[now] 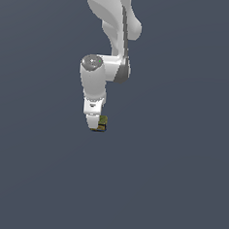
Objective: Pick up the object and move it to a goal position.
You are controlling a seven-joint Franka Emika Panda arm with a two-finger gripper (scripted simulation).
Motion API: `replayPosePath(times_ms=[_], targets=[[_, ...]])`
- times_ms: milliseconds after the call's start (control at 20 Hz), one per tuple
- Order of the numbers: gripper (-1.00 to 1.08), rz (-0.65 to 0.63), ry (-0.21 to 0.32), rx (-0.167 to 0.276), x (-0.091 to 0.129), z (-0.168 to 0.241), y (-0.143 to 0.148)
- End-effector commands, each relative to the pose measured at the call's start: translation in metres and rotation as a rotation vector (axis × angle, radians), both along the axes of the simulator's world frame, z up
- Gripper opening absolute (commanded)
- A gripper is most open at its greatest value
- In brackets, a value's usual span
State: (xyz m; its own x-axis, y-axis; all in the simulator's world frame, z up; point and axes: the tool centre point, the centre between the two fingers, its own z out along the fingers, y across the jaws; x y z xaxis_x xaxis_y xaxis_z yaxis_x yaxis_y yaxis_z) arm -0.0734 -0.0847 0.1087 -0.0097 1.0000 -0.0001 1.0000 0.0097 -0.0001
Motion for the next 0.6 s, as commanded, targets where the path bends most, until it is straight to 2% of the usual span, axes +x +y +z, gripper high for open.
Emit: replayPosePath(times_ms=[0,550], targets=[[1.0,0.0,0.0,0.0,0.0,0.0,0.0],[1.0,0.004,0.0,0.001,-0.001,-0.036,0.001]])
